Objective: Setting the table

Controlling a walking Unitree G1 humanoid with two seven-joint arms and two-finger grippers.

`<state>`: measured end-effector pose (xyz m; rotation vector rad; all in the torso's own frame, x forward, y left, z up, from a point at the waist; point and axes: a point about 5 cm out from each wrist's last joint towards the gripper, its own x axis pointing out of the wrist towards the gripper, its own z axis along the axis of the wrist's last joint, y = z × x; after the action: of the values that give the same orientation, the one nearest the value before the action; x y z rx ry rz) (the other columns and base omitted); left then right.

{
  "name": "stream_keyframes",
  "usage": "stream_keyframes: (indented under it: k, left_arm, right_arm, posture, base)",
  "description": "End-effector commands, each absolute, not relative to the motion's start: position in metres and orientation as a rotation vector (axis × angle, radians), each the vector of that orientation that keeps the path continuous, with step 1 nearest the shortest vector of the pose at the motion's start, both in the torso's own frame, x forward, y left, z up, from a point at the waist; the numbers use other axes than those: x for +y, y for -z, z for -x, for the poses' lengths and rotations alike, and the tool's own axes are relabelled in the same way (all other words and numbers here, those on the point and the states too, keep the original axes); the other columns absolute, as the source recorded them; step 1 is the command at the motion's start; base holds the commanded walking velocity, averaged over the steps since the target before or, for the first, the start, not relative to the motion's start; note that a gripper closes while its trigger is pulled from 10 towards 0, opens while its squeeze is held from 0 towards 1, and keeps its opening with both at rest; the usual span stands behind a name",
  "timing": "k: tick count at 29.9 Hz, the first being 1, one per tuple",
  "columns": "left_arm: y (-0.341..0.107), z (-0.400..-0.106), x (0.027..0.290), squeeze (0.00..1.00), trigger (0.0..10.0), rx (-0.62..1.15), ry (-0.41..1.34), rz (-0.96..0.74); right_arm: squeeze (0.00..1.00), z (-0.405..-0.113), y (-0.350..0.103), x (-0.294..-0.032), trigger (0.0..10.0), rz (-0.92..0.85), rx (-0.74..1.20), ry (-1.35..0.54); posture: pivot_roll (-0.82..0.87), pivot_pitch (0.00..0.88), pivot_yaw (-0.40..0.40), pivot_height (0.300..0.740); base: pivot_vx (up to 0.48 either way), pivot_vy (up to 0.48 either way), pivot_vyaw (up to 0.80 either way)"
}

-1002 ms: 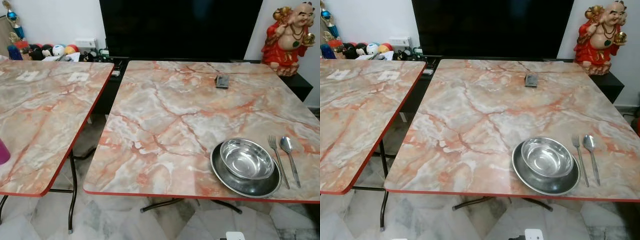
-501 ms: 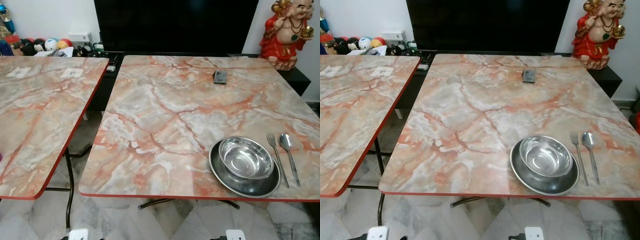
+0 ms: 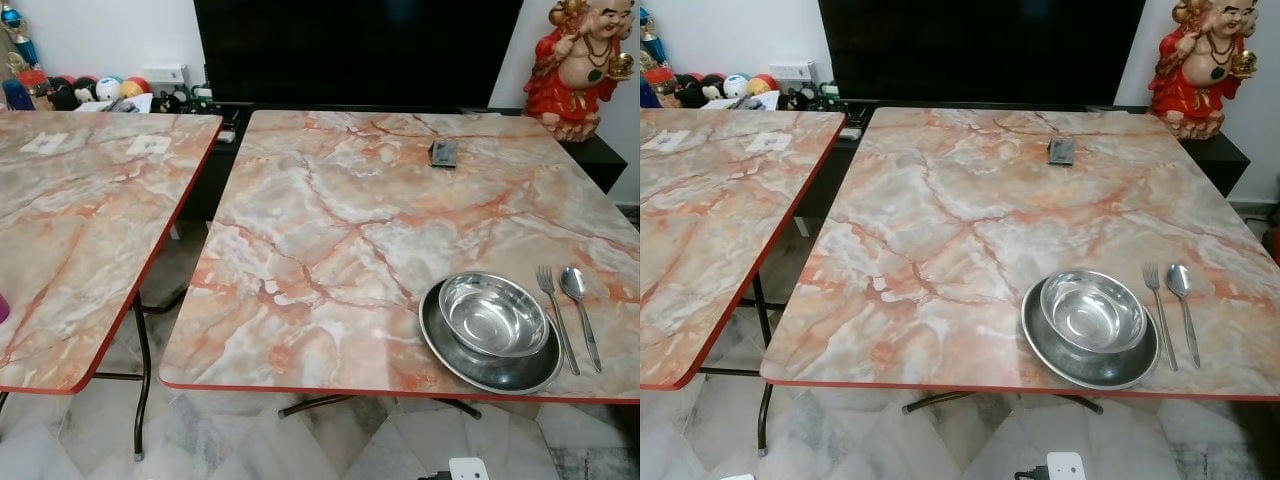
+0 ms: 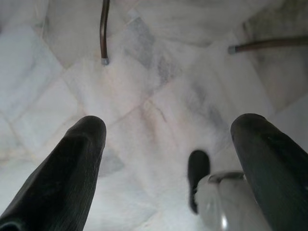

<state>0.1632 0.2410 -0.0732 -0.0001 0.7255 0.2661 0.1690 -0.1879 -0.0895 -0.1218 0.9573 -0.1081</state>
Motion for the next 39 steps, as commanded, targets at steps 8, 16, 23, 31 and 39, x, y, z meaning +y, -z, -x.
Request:
stream_keyframes:
  k: [8,16,23,31,39]
  left_arm:
    - [0.081,-0.149,0.241,0.0,10.0,0.803,-0.27,0.003]
    - [0.085,-0.139,0.245,0.0,10.0,0.844,-0.278,0.006]
    - [0.088,-0.133,0.246,0.0,10.0,0.88,-0.284,0.012]
    - [0.088,-0.134,0.245,0.0,10.0,0.891,-0.284,0.015]
    - [0.088,-0.135,0.245,0.0,10.0,0.891,-0.285,0.017]
  right_arm:
    - [0.0,-0.168,0.09,-0.185,10.0,0.111,0.966,0.113]
    - [0.0,-0.168,0.09,-0.185,10.0,0.105,0.965,0.117]
    - [0.0,-0.168,0.09,-0.185,10.0,0.103,0.961,0.118]
    - [0.0,-0.168,0.09,-0.185,10.0,0.106,0.964,0.115]
    - [0.0,-0.169,0.09,-0.185,10.0,0.106,0.965,0.114]
  posture:
    - [0.03,0.102,-0.024,0.74]
    - [0.03,0.102,-0.024,0.74]
    - [0.03,0.101,-0.024,0.74]
    - [0.03,0.101,-0.025,0.74]
    - [0.04,0.102,-0.025,0.74]
  base:
    - [0.0,0.48,0.08]
    - [0.0,0.48,0.0]
    - [0.0,0.48,0.0]
    - [0.0,0.48,0.0]
    - [0.0,0.397,0.0]
